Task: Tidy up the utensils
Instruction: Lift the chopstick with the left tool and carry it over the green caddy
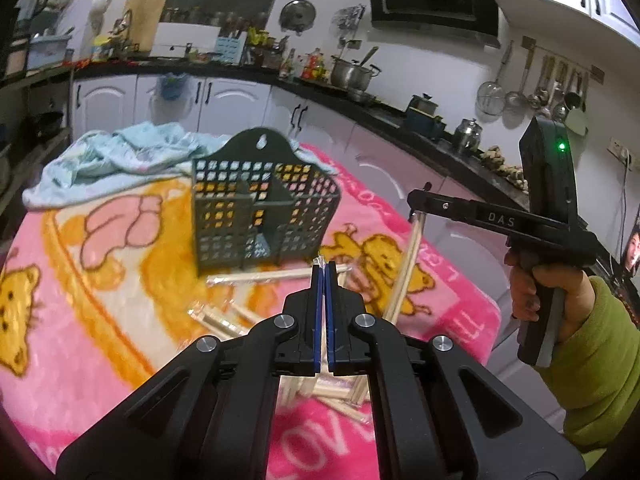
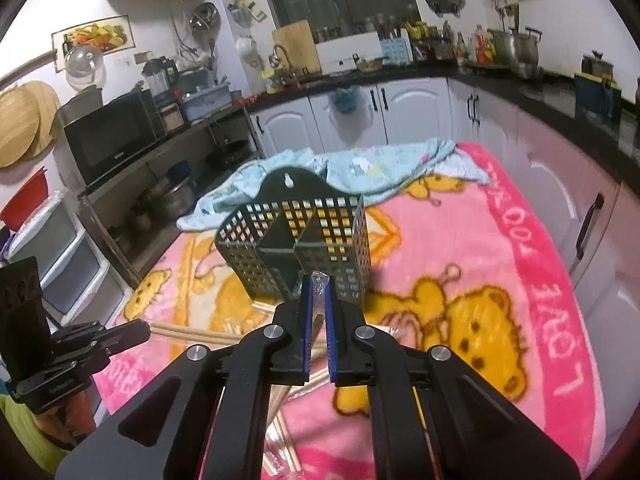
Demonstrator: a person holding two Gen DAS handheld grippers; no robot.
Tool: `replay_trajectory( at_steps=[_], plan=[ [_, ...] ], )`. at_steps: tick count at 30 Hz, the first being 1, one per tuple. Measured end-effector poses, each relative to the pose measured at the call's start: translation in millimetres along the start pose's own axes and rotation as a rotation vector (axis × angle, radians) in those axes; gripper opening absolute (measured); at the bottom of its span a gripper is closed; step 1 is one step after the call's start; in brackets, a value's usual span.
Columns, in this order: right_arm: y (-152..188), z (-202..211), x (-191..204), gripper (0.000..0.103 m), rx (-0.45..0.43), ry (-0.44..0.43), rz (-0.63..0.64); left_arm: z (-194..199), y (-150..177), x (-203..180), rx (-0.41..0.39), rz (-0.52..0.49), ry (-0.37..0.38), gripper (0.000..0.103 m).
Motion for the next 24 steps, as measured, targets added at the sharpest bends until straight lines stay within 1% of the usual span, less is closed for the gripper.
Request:
replay_trajectory(
  at_steps=[10,16,24],
  plan=[
    [-24.8,38.7,1.6,0.006,-0.106,0.045,0.016,-5.6,-34.2,-25.5,-0.030,-0.060,0.042,0.000],
    [-36.2,56.3,1.6,0.005,-0.155,0.054,0.018,-8.8,-52.5,-35.4,-0.039,-0.093,0.050,0.000],
    [-55.3,74.5,-5.5,0.005,-0.220,0.067,0.008,-8.2,-81.9,-45.6,-0.070,-0.129,0.058,0.000]
  ],
)
Point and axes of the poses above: each gripper's, at about its wrist camera, not at the fingertips, and z roughly against the way its jaws point, x to its left, y to its underside, the point moved 5 cm from there along -z, roughly the way its jaws point, and after that the axes turned 14 degrees about y, right-handed, at the moved point
